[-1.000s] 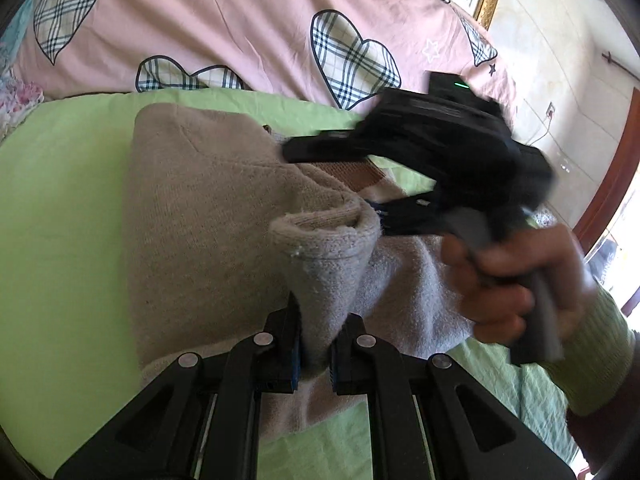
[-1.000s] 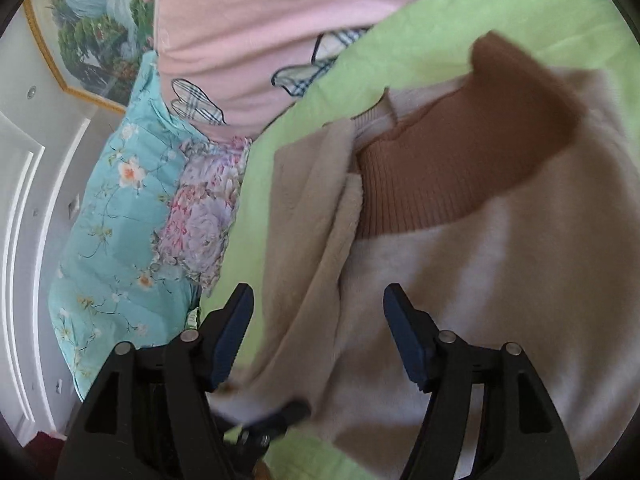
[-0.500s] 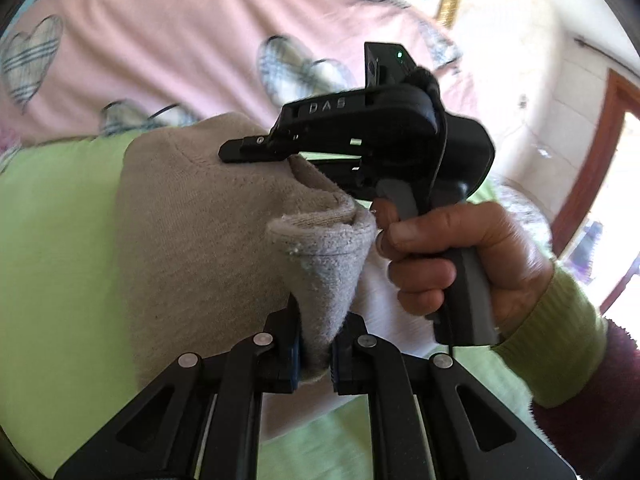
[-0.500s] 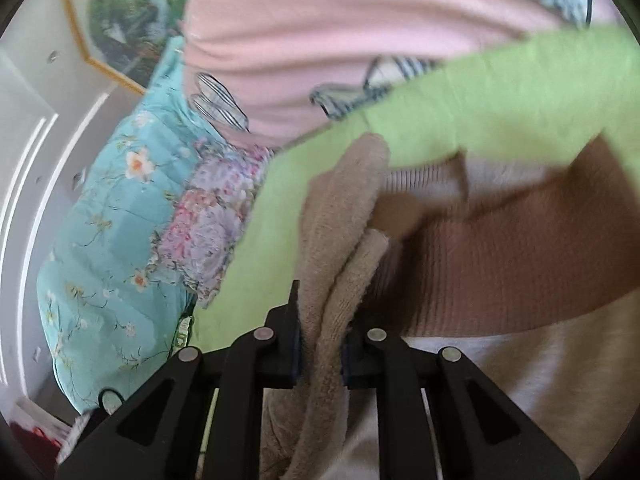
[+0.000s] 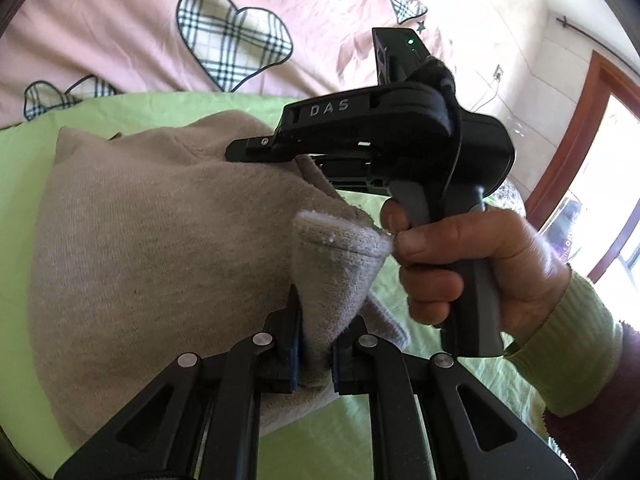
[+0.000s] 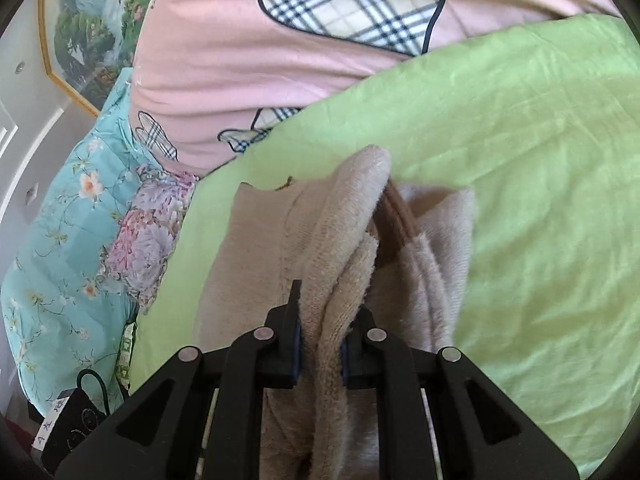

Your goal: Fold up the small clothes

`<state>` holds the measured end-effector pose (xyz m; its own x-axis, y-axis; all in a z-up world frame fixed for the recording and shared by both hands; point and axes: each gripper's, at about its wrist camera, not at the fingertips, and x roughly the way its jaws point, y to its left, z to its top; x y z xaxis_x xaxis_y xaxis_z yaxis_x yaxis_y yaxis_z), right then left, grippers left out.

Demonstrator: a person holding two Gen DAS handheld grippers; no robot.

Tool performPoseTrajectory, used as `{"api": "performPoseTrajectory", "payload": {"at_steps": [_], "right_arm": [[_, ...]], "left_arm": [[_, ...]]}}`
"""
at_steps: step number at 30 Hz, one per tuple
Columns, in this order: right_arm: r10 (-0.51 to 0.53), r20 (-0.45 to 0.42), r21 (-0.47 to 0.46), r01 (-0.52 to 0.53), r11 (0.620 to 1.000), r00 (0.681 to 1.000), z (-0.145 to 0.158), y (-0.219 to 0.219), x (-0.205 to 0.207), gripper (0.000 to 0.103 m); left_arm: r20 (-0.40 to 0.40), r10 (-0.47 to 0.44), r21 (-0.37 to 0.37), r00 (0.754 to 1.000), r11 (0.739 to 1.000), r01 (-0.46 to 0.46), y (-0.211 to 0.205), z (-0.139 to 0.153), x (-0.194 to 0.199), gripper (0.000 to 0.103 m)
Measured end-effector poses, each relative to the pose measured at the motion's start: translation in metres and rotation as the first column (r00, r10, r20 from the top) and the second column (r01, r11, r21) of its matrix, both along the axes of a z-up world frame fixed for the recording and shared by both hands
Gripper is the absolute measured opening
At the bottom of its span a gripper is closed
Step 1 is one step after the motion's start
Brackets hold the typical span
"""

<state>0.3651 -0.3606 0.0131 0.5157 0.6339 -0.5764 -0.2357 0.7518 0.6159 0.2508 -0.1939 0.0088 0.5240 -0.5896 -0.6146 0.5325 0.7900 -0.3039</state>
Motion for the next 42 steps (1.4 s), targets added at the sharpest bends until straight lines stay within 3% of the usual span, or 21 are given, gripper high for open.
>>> {"api": "performPoseTrajectory", "payload": {"at_steps": [9,15,17,20,23,25,27,36,42], "right_arm": [[-0.032,-0.016,-0.055,0.031,0.998,0.999,-0.026,-0.010,0.000,0.015],[-0.062,-0.015,-0.038,0.062,0.997,0.998,-0.027,-0.016,-0.009,0.017],[-0.080,-0.013,-0.060,0.079,0.995,0.997,-0.026,-0.016,-0.014,0.020],[-0.108,0.002,-0.091,0.108,0.990,0.994,-0.021,-0.018,-0.026,0.020],[-0.144,0.002,-0.112,0.144,0.983,0.990,-0.017,-0.025,-0.041,0.028],[-0.168,-0.004,-0.101,0.166,0.981,0.986,-0.014,-0.033,-0.050,0.054],[-0.165,0.004,-0.083,0.165,0.983,0.986,-0.011,-0.039,-0.057,0.066],[-0.122,-0.061,-0.031,0.120,0.992,0.991,-0.024,-0.040,-0.058,0.068],[-0.087,-0.091,-0.019,0.086,0.996,0.992,-0.032,-0.033,-0.049,0.070]], "left_arm": [[-0.057,-0.026,0.056,0.998,0.998,0.029,-0.012,-0.027,0.001,0.015],[-0.123,-0.048,0.031,0.991,0.998,0.052,-0.003,-0.024,-0.001,0.030],[-0.139,-0.049,0.013,0.989,0.999,0.051,0.004,-0.019,-0.001,0.032],[-0.138,-0.057,-0.014,0.989,0.998,0.055,0.027,-0.008,-0.017,0.043],[-0.116,-0.040,-0.031,0.992,0.999,0.036,0.052,0.003,-0.022,0.047],[-0.114,-0.002,-0.051,0.994,0.999,-0.003,0.077,0.011,-0.022,0.051],[-0.114,0.043,-0.067,0.993,0.996,-0.050,0.098,0.017,-0.016,0.056],[-0.209,0.219,-0.066,0.953,0.969,-0.238,0.153,0.004,0.048,0.070],[-0.347,0.212,-0.137,0.914,0.952,-0.273,0.168,-0.028,0.088,0.072]]}}
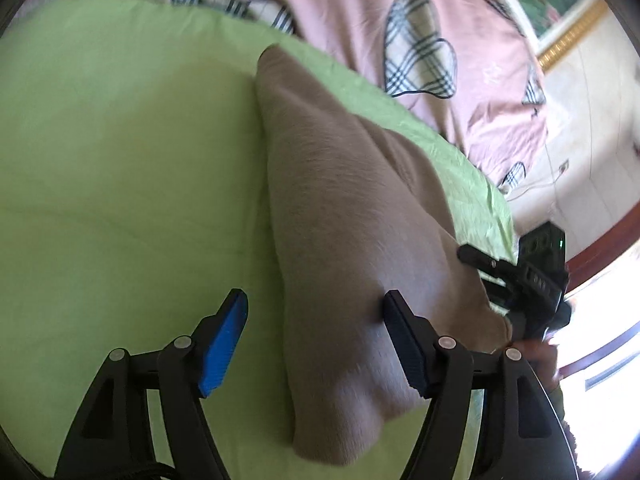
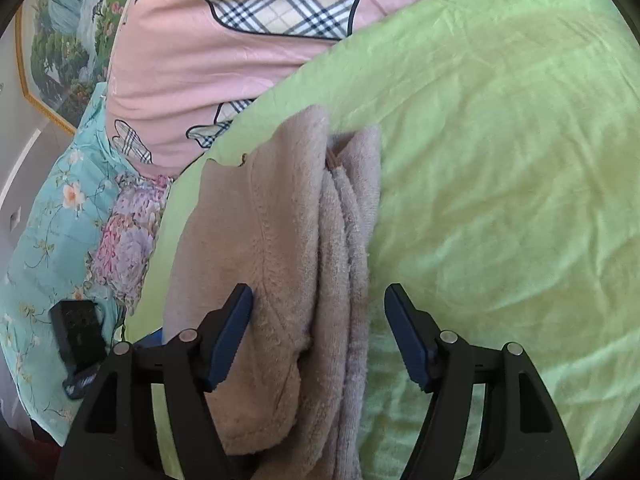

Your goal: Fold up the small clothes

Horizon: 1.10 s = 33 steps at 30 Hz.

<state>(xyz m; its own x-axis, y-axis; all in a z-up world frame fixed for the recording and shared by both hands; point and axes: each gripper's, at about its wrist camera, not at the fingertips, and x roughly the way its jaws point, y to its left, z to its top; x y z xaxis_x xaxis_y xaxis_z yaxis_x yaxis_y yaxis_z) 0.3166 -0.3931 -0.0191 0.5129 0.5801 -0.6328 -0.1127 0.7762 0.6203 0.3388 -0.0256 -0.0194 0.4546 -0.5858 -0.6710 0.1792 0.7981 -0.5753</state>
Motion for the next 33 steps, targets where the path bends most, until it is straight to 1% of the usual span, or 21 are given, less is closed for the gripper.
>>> {"api": "performPoseTrajectory", "payload": {"at_steps": [2,6,8,9,10,11,12,14,15,16,18,20,23,26,28,31,33], "right_arm": [[0.006,-0.008,0.004,-0.006,1.000,1.000,-0.002,0.002,0.003,0.070],[0.021,-0.028,0.018,-0.020,1.000,0.999,-0.006,0.006,0.011,0.070],[0.027,-0.038,0.027,-0.026,0.999,0.999,-0.009,0.008,0.014,0.070],[0.033,-0.046,0.034,-0.031,0.999,0.998,-0.012,0.010,0.016,0.070],[0.038,-0.054,0.038,-0.036,0.999,0.998,-0.014,0.012,0.018,0.070],[0.044,-0.060,0.040,-0.042,0.998,0.997,-0.016,0.015,0.020,0.070],[0.049,-0.062,0.044,-0.046,0.998,0.997,-0.017,0.017,0.021,0.069],[0.061,-0.073,0.064,-0.056,0.996,0.995,-0.020,0.023,0.021,0.052],[0.059,-0.083,0.074,-0.053,0.996,0.995,-0.022,0.025,0.021,0.048],[0.052,-0.074,0.066,-0.047,0.997,0.996,-0.020,0.028,0.018,0.044],[0.048,-0.059,0.069,-0.044,0.997,0.997,-0.016,0.031,0.013,0.040],[0.048,-0.033,0.081,-0.045,0.996,0.998,-0.008,0.036,0.005,0.038],[0.074,0.000,0.074,-0.074,0.995,0.997,0.002,0.053,-0.010,0.037],[0.107,0.031,0.109,-0.109,0.988,0.994,0.006,0.072,-0.027,0.036],[0.128,0.053,0.136,-0.134,0.982,0.990,0.007,0.089,-0.040,0.036],[0.154,0.078,0.147,-0.164,0.975,0.985,0.008,0.115,-0.057,0.036],[0.176,0.094,0.152,-0.189,0.970,0.980,0.008,0.135,-0.071,0.036]], "left_arm": [[-0.020,-0.013,-0.052,1.000,0.999,0.012,0.000,-0.006,0.012,0.072],[-0.046,-0.044,-0.085,0.998,0.996,0.040,-0.008,-0.014,0.028,0.077],[-0.055,-0.057,-0.098,0.997,0.994,0.051,-0.014,-0.018,0.032,0.077],[-0.060,-0.073,-0.113,0.995,0.991,0.066,-0.018,-0.023,0.036,0.074],[-0.063,-0.082,-0.120,0.995,0.990,0.074,-0.021,-0.026,0.038,0.064],[-0.064,-0.098,-0.130,0.993,0.987,0.089,-0.025,-0.029,0.040,0.059],[-0.056,-0.097,-0.121,0.994,0.989,0.089,-0.027,-0.029,0.040,0.057],[-0.029,-0.100,-0.097,0.995,0.991,0.097,-0.030,-0.027,0.038,0.052],[-0.011,-0.104,-0.084,0.994,0.991,0.103,-0.031,-0.025,0.036,0.049],[-0.003,-0.105,-0.085,0.994,0.991,0.105,-0.030,-0.022,0.034,0.047],[0.006,-0.105,-0.100,0.994,0.989,0.105,-0.025,-0.016,0.028,0.044],[0.012,-0.101,-0.105,0.995,0.989,0.102,-0.018,-0.007,0.020,0.043],[0.043,-0.093,-0.098,0.995,0.990,0.097,0.000,0.010,-0.001,0.043],[0.068,-0.085,-0.095,0.994,0.991,0.091,0.026,0.028,-0.029,0.043],[0.085,-0.081,-0.069,0.993,0.994,0.087,0.043,0.037,-0.051,0.043],[0.112,-0.078,-0.025,0.991,0.996,0.081,0.067,0.047,-0.084,0.043],[0.111,-0.072,-0.019,0.991,0.997,0.074,0.083,0.048,-0.101,0.043]]}}
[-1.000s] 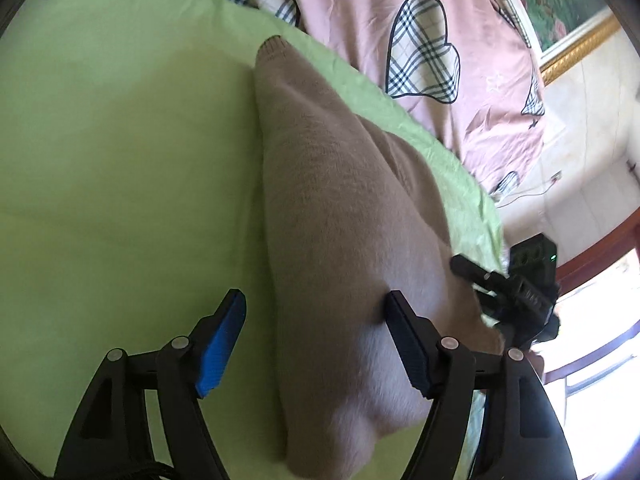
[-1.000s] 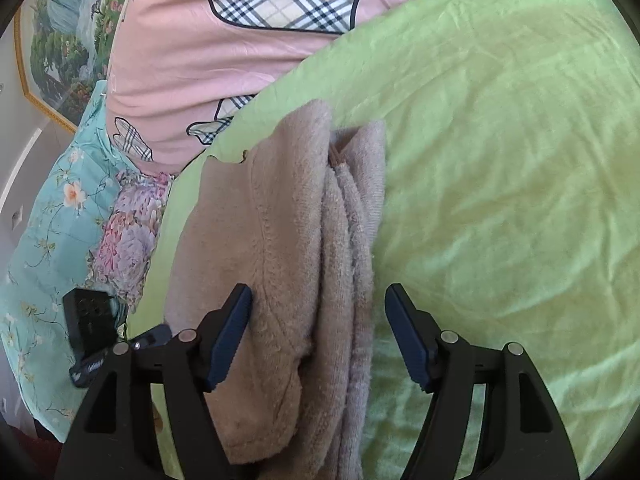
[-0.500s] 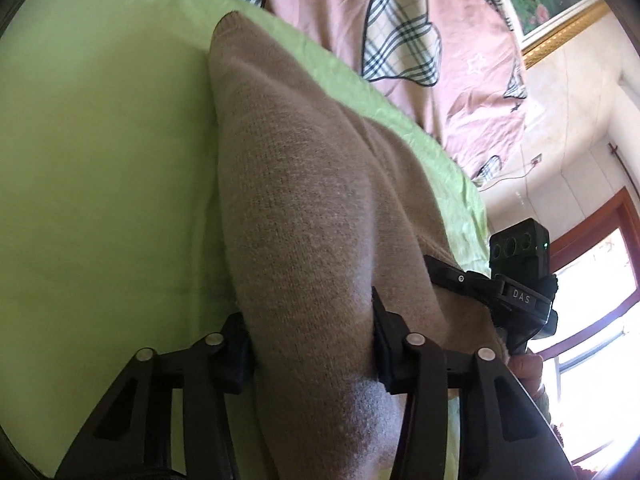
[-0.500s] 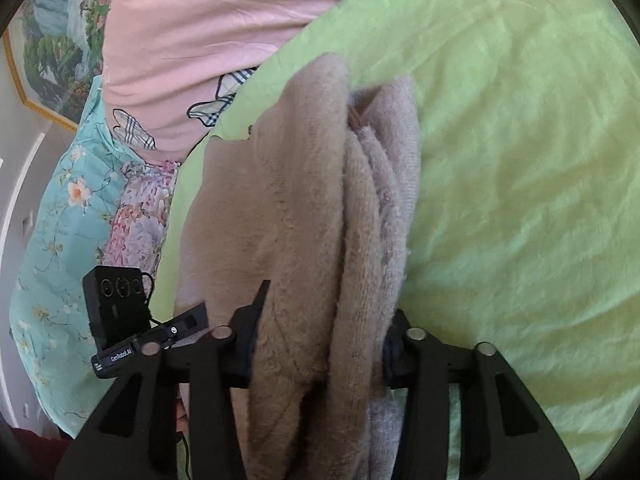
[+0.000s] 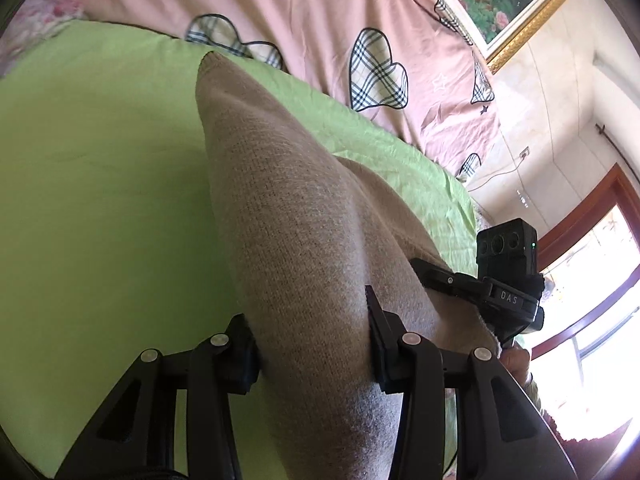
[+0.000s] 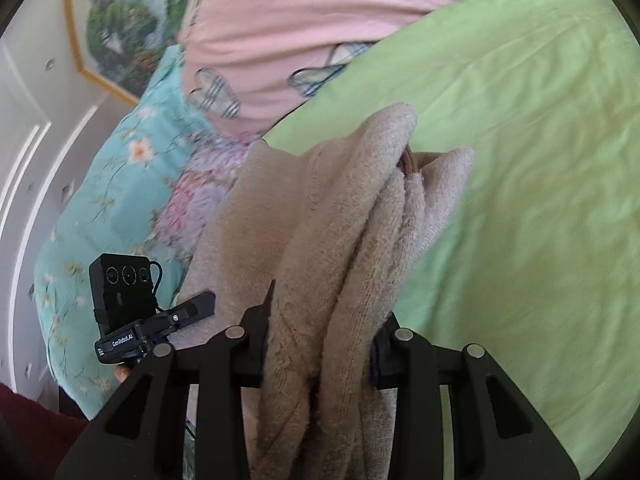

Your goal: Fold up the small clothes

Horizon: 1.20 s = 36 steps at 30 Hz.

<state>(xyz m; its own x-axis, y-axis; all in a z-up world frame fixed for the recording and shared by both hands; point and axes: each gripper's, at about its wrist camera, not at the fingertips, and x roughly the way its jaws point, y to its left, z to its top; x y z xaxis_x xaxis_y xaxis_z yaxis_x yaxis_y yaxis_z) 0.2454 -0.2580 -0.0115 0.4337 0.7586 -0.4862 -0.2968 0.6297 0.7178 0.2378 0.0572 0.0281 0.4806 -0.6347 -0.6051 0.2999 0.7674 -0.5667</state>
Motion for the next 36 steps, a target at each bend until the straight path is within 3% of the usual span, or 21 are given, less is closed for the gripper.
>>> {"api": "performPoseTrajectory", "payload": {"at_steps": [8,14,17,19,22,27,29,32,36], "right_arm": [[0.053,-0.025,-0.014,-0.053,0.998,0.998,-0.023,0.046,-0.035,0.036],[0.033,-0.041,-0.046,-0.035,0.998,0.999,-0.039,0.050,-0.048,0.037],[0.015,-0.056,-0.059,-0.018,0.998,0.998,-0.047,0.047,-0.049,0.045],[-0.008,-0.078,-0.057,0.003,0.998,0.997,-0.050,0.041,-0.051,0.055],[-0.054,-0.079,-0.084,0.048,0.995,0.995,-0.043,0.027,-0.057,0.067],[-0.140,0.024,-0.143,0.142,0.979,0.990,-0.004,0.010,-0.049,0.067],[-0.126,0.038,-0.156,0.131,0.979,0.991,0.005,0.016,-0.035,0.065],[-0.107,0.030,-0.203,0.111,0.973,0.994,0.007,0.035,-0.004,0.054],[-0.063,-0.005,-0.237,0.060,0.970,0.998,-0.003,0.060,0.029,0.031]], "left_arm": [[-0.047,0.037,0.009,0.998,0.999,-0.036,0.039,-0.023,-0.047,0.043],[-0.058,0.044,0.024,0.997,0.999,-0.043,0.035,-0.044,-0.053,0.050],[-0.080,0.058,0.017,0.995,0.998,-0.057,0.040,-0.052,-0.054,0.056],[-0.083,0.059,0.014,0.995,0.998,-0.059,0.044,-0.051,-0.057,0.061],[-0.065,0.069,0.032,0.995,0.997,-0.067,0.055,-0.044,-0.061,0.067],[-0.038,0.145,0.044,0.989,0.989,-0.143,0.077,-0.031,-0.042,0.070],[-0.041,0.176,0.067,0.984,0.983,-0.173,0.078,-0.029,-0.029,0.070],[-0.067,0.176,0.085,0.982,0.982,-0.170,0.071,-0.034,-0.008,0.071],[-0.128,0.173,0.053,0.977,0.984,-0.168,0.067,-0.045,0.015,0.071]]}}
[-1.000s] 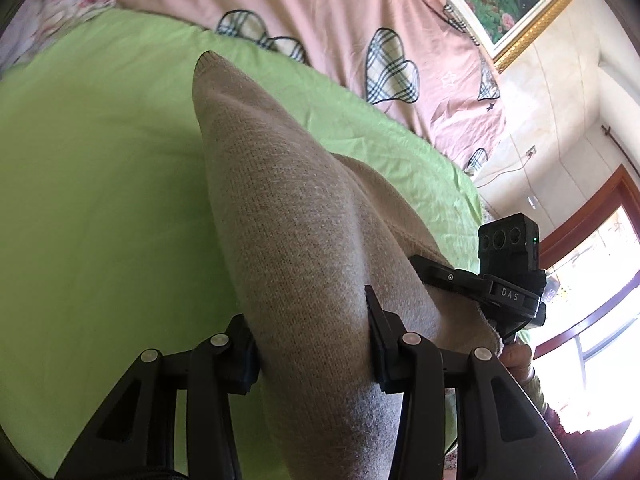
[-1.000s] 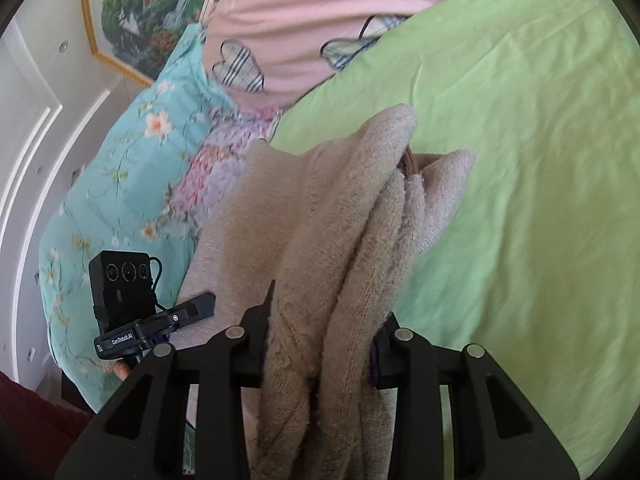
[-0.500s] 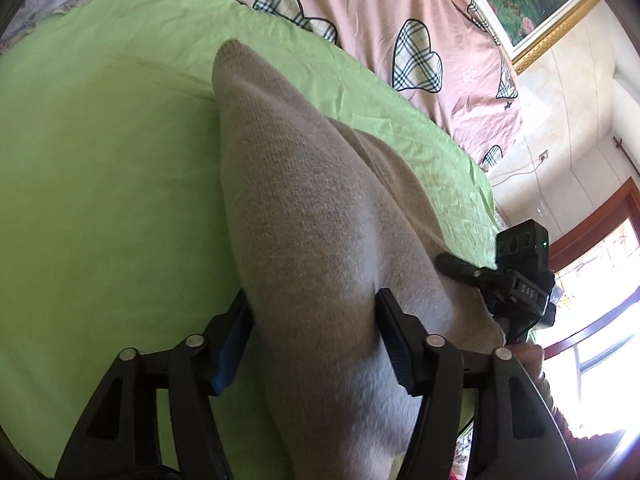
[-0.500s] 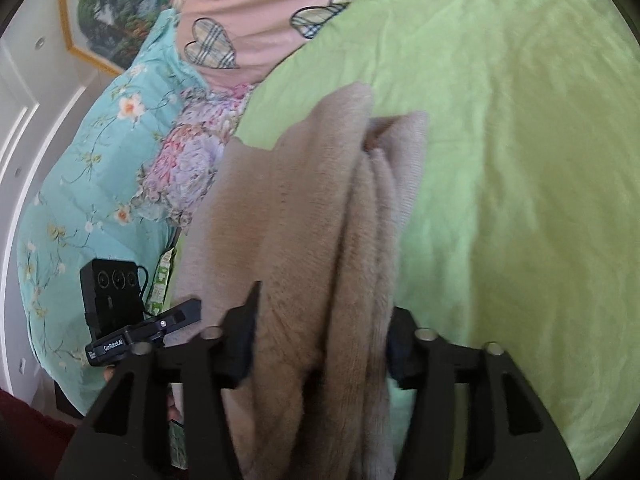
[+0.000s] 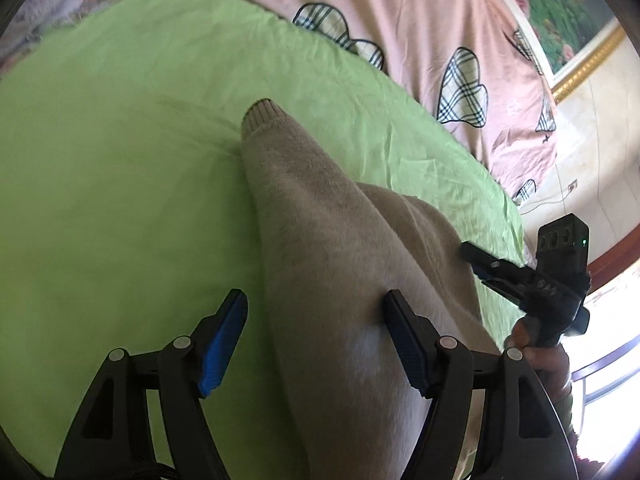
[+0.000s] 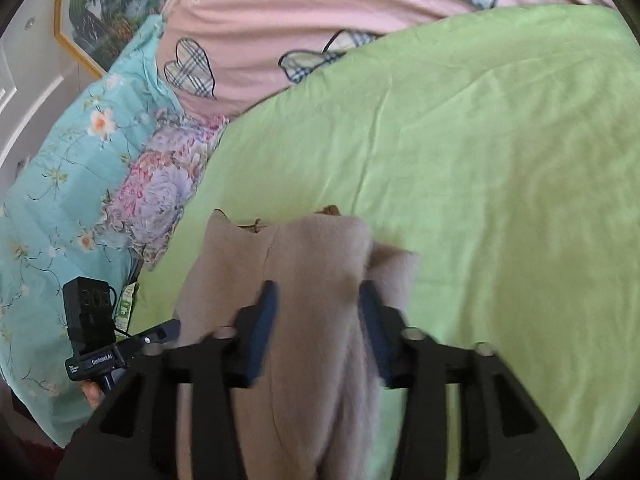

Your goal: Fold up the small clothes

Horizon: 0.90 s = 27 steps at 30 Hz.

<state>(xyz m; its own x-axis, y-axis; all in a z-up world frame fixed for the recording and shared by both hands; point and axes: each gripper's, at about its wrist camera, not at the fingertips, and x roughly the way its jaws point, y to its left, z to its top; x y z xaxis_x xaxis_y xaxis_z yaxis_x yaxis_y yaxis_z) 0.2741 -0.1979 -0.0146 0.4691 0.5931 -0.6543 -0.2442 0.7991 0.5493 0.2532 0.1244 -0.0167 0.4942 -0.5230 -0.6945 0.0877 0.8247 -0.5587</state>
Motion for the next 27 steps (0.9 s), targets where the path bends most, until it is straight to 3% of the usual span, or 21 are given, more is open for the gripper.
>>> {"api": "performPoseTrajectory", "payload": {"at_steps": [1,3,6,8,14,16,17,18,19,22,25,27], "right_arm": [[0.018,0.002,-0.034,-0.018,0.999,1.000,-0.001,0.010,0.005,0.016],[0.029,0.013,-0.061,-0.028,0.998,0.999,0.003,0.015,0.006,0.008],[0.011,0.120,0.013,-0.013,1.000,0.993,0.030,-0.004,-0.021,0.007],[-0.033,0.146,0.030,0.028,0.999,0.989,0.037,-0.021,-0.037,0.007],[-0.095,0.036,0.075,0.092,0.993,0.995,-0.003,-0.049,-0.033,0.007],[-0.100,0.030,0.074,0.098,0.992,0.994,-0.008,-0.047,-0.028,0.007],[-0.097,0.030,0.073,0.095,0.993,0.995,-0.008,-0.045,-0.024,0.007],[-0.096,0.032,0.068,0.094,0.993,0.995,-0.009,-0.043,-0.021,0.007],[-0.099,0.035,0.057,0.097,0.994,0.994,-0.009,-0.041,-0.016,0.007],[-0.092,0.036,0.005,0.092,0.996,0.995,-0.014,-0.035,-0.008,0.007],[-0.083,0.015,-0.019,0.083,0.996,0.996,-0.022,-0.030,-0.004,0.007],[-0.091,0.009,0.012,0.090,0.996,0.996,-0.021,-0.034,-0.007,0.008]], "left_arm": [[-0.009,0.005,-0.004,1.000,1.000,-0.005,0.000,-0.001,0.004,0.071],[-0.011,0.005,-0.006,1.000,1.000,-0.005,-0.001,0.001,0.001,0.070],[0.002,-0.025,0.011,1.000,1.000,0.025,-0.006,0.006,-0.008,0.070],[0.006,-0.037,0.024,0.999,0.999,0.036,-0.009,0.005,-0.011,0.072],[-0.007,-0.011,0.061,1.000,0.998,0.012,-0.017,-0.002,0.035,0.070],[-0.016,0.013,0.093,1.000,0.996,-0.012,-0.017,-0.006,0.053,0.043],[-0.020,0.021,0.099,1.000,0.995,-0.019,-0.016,-0.008,0.064,0.036],[-0.019,0.039,0.120,0.999,0.992,-0.036,-0.015,-0.009,0.071,0.021],[-0.017,0.052,0.141,0.999,0.989,-0.049,-0.013,-0.011,0.075,0.015],[-0.006,0.091,0.216,0.996,0.972,-0.087,-0.012,-0.016,0.086,0.010],[-0.007,0.100,0.199,0.995,0.975,-0.097,-0.007,-0.015,0.080,0.010],[0.005,0.096,0.178,0.995,0.979,-0.095,-0.004,-0.007,0.066,0.010]]}}
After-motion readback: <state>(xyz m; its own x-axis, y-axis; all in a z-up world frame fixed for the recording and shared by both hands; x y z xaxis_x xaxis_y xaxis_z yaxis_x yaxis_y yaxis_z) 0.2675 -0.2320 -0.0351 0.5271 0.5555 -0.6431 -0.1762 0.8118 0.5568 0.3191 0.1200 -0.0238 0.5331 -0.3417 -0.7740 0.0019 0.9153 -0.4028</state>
